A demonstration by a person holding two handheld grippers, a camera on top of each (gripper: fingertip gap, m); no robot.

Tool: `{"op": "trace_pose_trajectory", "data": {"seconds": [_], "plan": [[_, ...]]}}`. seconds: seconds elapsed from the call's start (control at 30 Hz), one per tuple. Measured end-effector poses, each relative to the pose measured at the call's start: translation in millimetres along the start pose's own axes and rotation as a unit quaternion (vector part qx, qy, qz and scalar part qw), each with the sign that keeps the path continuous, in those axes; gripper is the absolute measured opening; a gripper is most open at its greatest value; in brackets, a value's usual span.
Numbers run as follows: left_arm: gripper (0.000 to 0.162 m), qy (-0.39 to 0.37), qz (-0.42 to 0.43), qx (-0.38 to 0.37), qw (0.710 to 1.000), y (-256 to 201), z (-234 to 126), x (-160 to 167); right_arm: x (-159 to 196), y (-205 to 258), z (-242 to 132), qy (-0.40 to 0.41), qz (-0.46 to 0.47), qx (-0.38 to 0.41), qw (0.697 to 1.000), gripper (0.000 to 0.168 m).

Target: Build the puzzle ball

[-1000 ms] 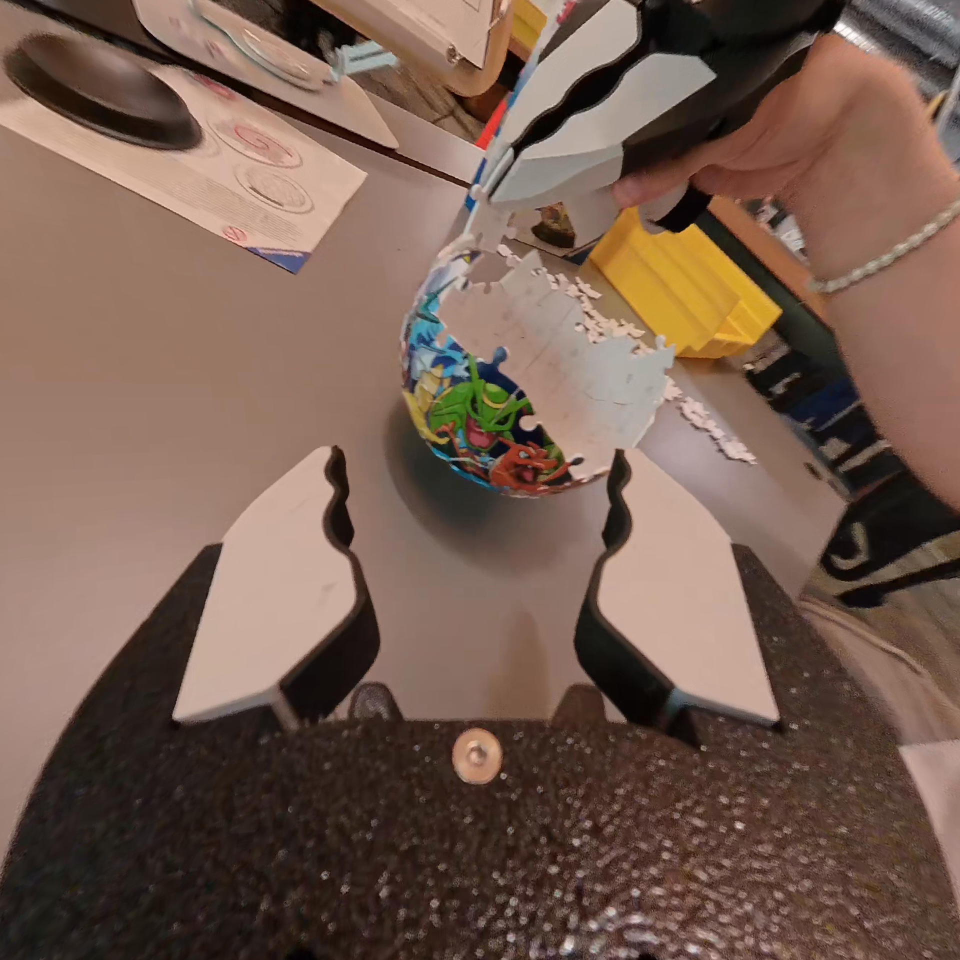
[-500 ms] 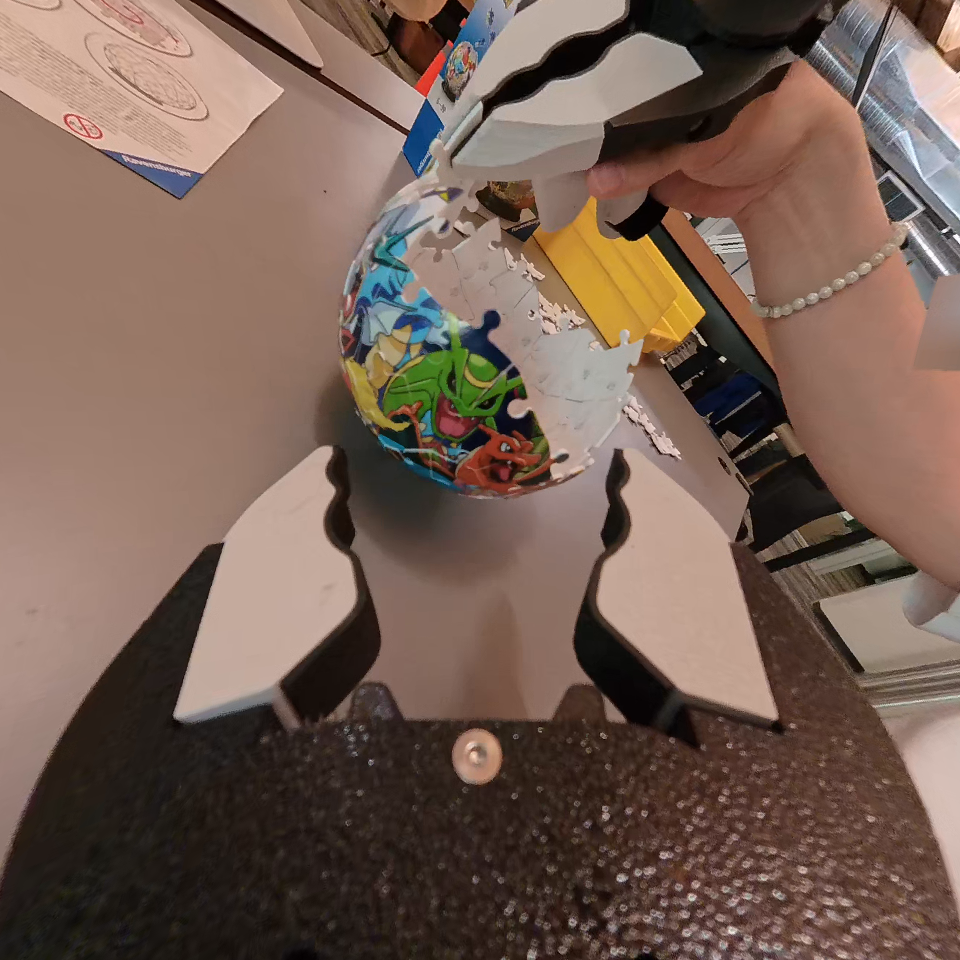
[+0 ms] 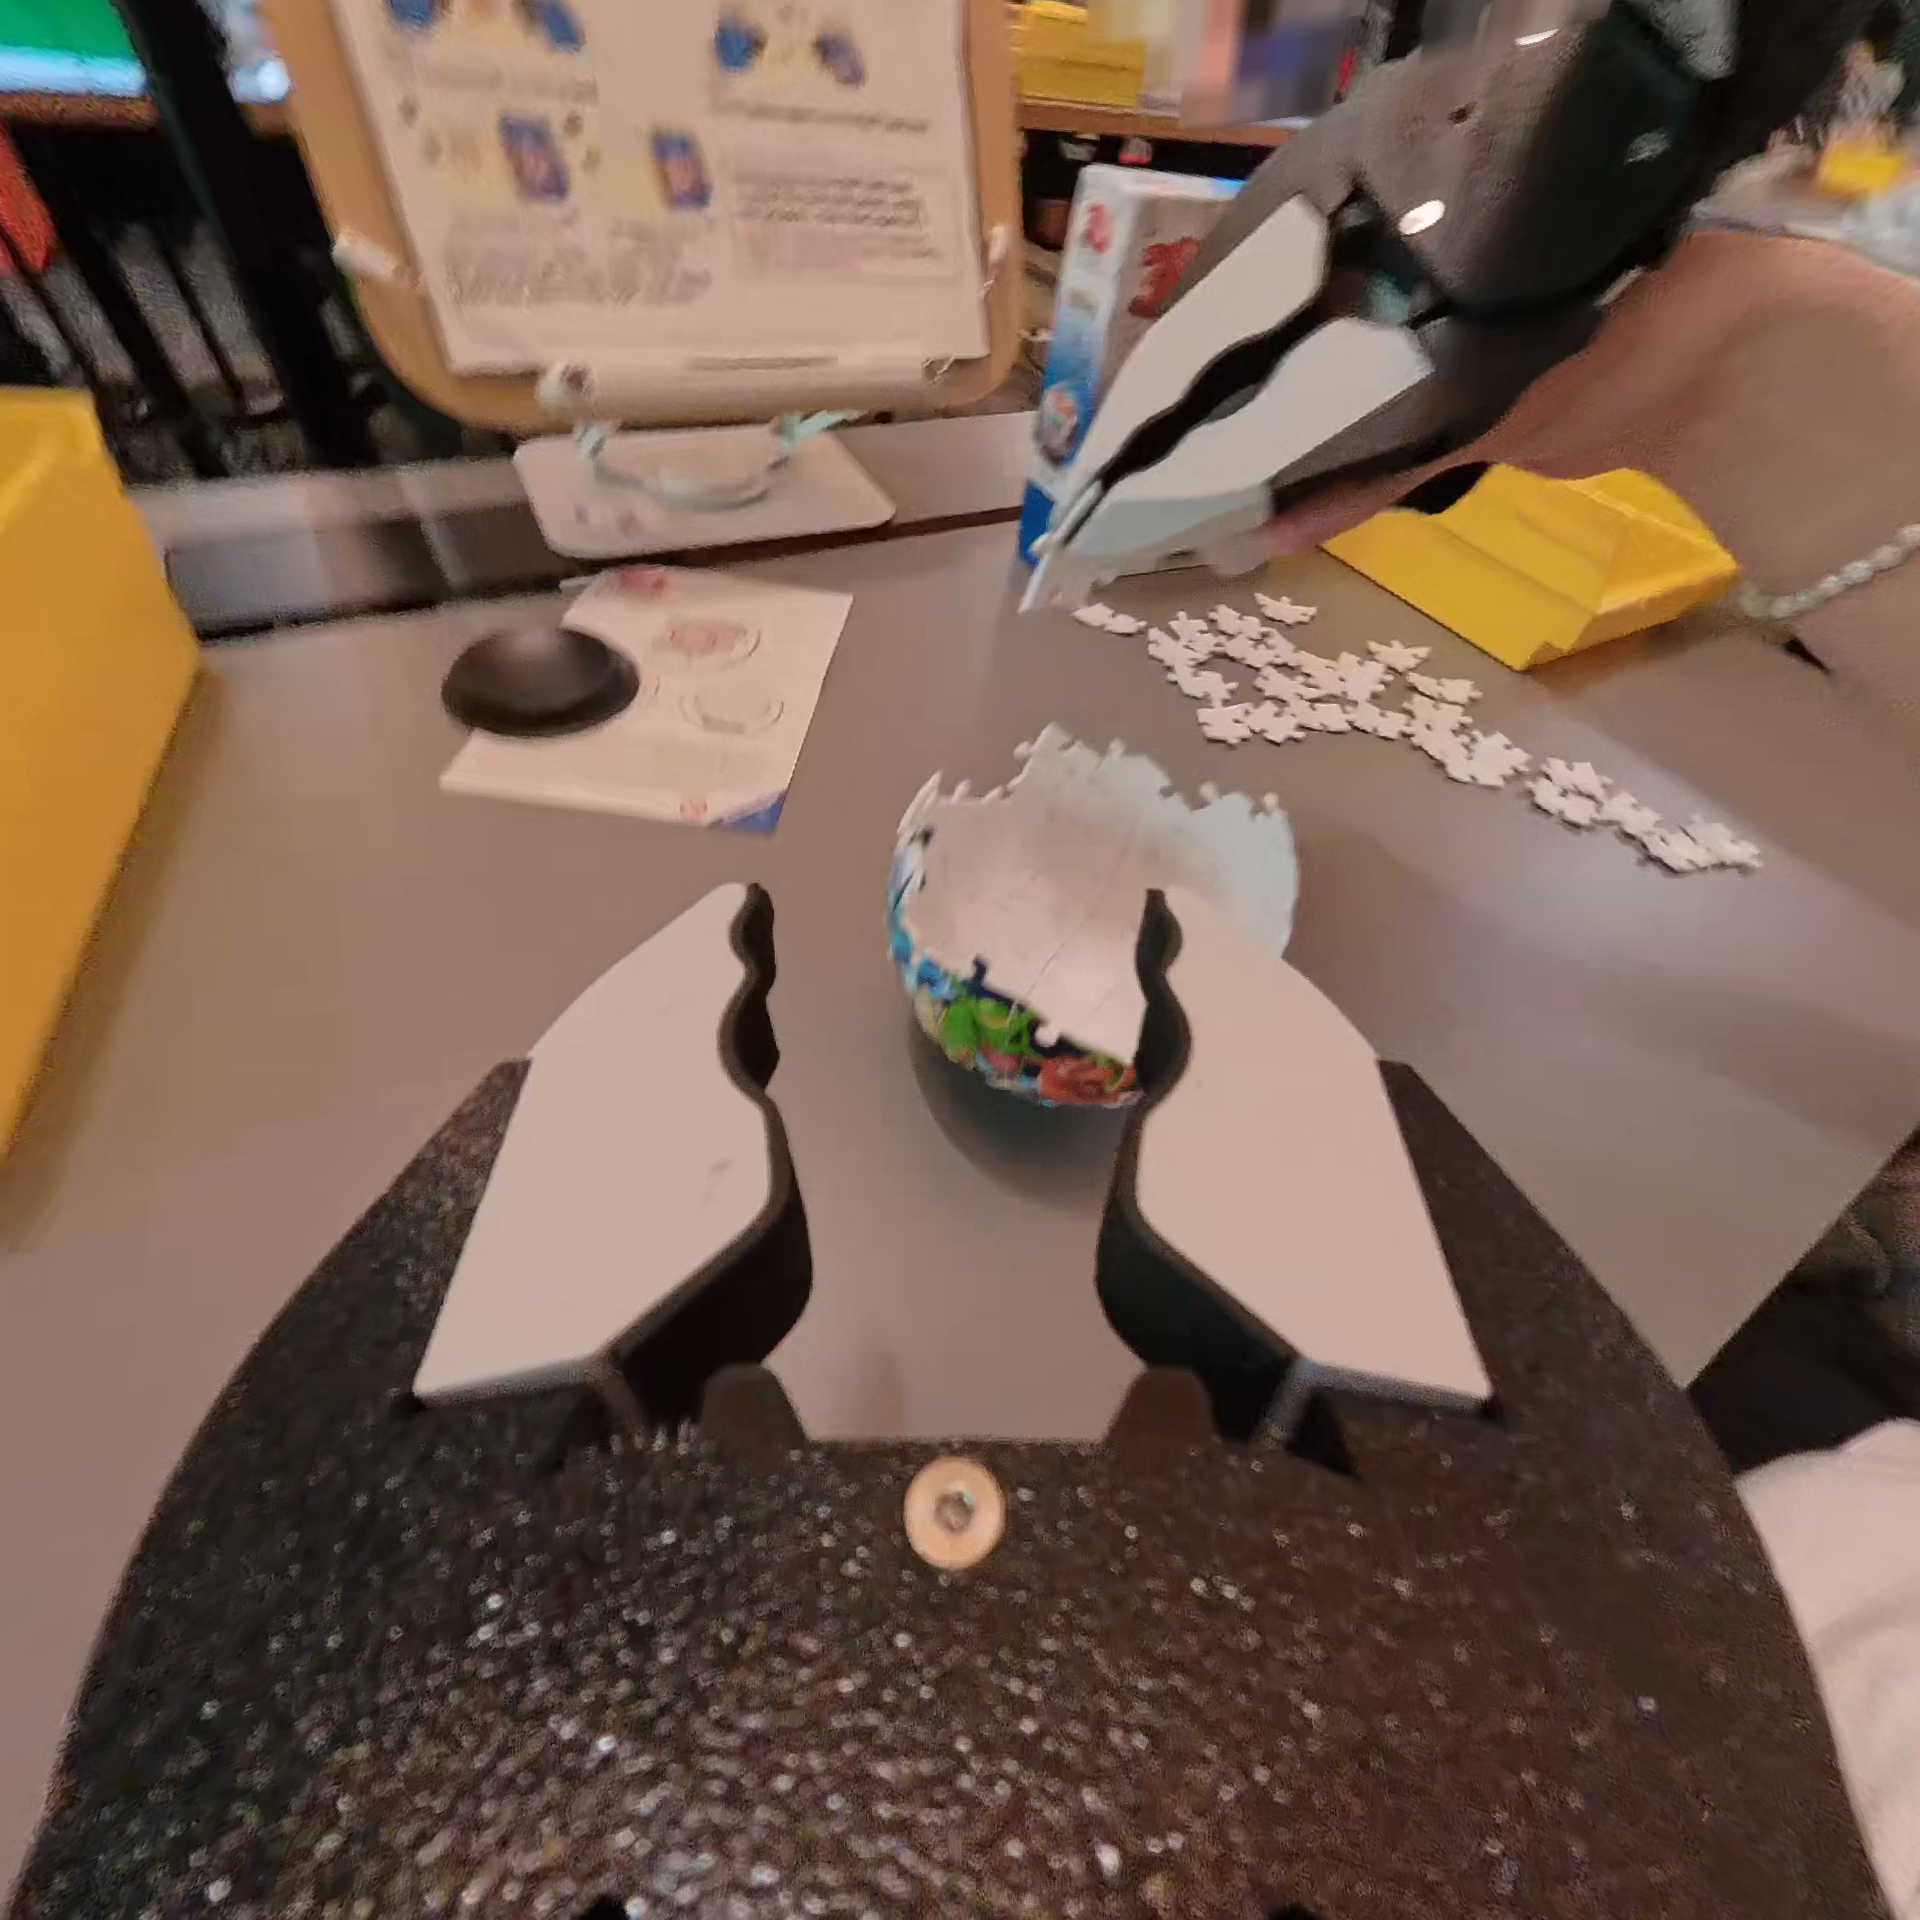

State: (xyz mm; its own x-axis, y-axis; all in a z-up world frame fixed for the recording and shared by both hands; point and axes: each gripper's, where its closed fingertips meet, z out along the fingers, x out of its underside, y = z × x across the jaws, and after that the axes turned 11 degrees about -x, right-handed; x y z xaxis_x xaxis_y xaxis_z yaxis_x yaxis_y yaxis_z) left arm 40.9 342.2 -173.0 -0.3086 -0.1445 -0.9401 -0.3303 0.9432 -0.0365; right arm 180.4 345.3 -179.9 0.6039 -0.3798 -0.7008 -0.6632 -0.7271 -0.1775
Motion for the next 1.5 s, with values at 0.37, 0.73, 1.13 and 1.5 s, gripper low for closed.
{"op": "trace_pose_trajectory", "data": {"seconds": [0.37, 0.73, 1.13, 1.5], "plan": [[0.036, 0.074, 0.214, 0.129, 0.965, -36.2, 62.7, -72.7, -34.1, 27.4, -10.5, -0.103, -0.01, -0.022, 0.994, 0.0], [0.029, 0.11, 0.241, 0.108, 0.958, -23.6, 83.0, -53.7, 4.8, 12.9, -31.4, -0.08, 0.037, 0.024, 0.996, 0.005], [0.054, 0.099, 0.102, 0.033, 0.989, 23.2, 44.2, 31.0, 116.2, 38.6, -25.2, -0.009, 0.138, 0.119, 0.983, 0.072], [0.095, -0.029, -0.026, -0.07, 0.997, 50.2, 11.0, 23.1, 125.8, 18.2, -60.8, -0.091, 0.252, 0.288, 0.919, 0.1]]}}
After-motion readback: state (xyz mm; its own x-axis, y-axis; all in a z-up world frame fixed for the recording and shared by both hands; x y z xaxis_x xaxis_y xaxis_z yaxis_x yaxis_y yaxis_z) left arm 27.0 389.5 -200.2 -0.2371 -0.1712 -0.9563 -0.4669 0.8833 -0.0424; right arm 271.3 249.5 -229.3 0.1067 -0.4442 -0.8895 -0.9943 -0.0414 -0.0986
